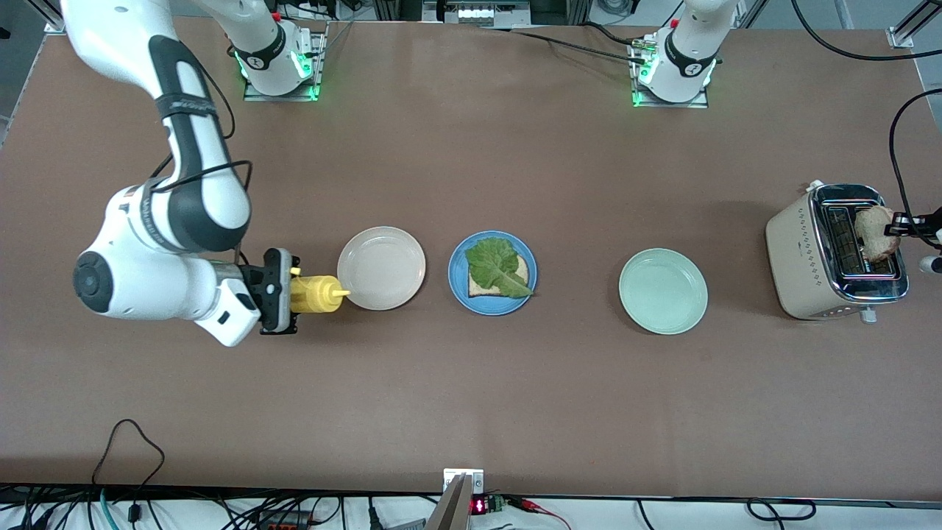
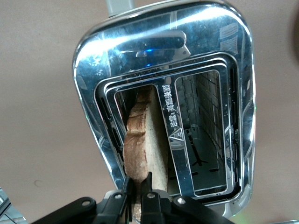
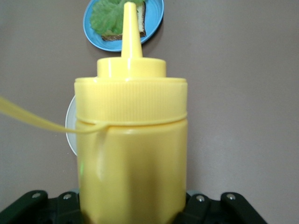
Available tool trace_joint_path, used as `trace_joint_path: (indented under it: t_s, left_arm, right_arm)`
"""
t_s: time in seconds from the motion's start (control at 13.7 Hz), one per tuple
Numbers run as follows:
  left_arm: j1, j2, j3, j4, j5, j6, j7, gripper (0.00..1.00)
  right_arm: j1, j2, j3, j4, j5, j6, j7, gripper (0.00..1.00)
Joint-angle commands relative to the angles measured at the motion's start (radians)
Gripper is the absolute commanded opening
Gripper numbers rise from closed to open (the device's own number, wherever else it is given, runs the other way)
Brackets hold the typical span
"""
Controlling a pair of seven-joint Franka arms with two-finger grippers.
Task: Make sandwich in blue plate with both arms
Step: 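Return the mustard bottle while the left gripper grasps the second bread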
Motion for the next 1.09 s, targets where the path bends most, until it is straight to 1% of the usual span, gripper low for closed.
trace_joint_path:
  t_s: [0.0, 0.07, 0.22, 0.29, 0.44, 0.65, 0.8, 0.87, 1.02]
  left_arm:
    - [0.009, -0.026, -0.019, 0.003, -0.008, -0.003, 0.029, 0.01]
    - [0.006, -0.044, -0.033, 0.009, -0.006, -0.015, 0.029, 0.01]
    - [0.006, -0.066, -0.073, 0.059, -0.005, -0.108, 0.021, 0.01]
    - [0.006, -0.069, -0.105, 0.131, -0.002, -0.216, 0.026, 0.01]
    - [0.006, -0.069, -0.171, 0.199, -0.002, -0.298, 0.014, 0.01]
    - [-0.002, -0.069, -0.287, 0.247, -0.002, -0.322, -0.023, 0.01]
    - [-0.013, -0.063, -0.373, 0.245, -0.008, -0.322, -0.087, 0.01]
    - [-0.035, -0.058, -0.41, 0.245, -0.009, -0.322, -0.145, 0.01]
    - [-0.136, -0.035, -0.426, 0.247, -0.028, -0.319, -0.296, 0.01]
  right_arm:
    - [-0.053, -0.025, 0.018, -0.055, 0.078, -0.013, -0.09, 0.0]
    - [-0.07, -0.024, 0.018, -0.069, 0.098, -0.016, -0.117, 0.0]
    - [-0.101, -0.013, 0.018, -0.083, 0.15, -0.033, -0.176, 0.0]
    - [-0.133, 0.001, 0.018, -0.097, 0.198, -0.057, -0.217, 0.0]
    - [-0.16, 0.018, 0.018, -0.109, 0.241, -0.077, -0.272, 0.0]
    - [-0.193, 0.036, 0.018, -0.132, 0.322, -0.109, -0.329, 0.0]
    - [-0.208, 0.052, 0.018, -0.144, 0.365, -0.132, -0.364, 0.0]
    - [-0.216, 0.059, 0.018, -0.153, 0.391, -0.139, -0.389, 0.0]
    - [-0.231, 0.059, 0.018, -0.187, 0.445, -0.142, -0.443, 0.0]
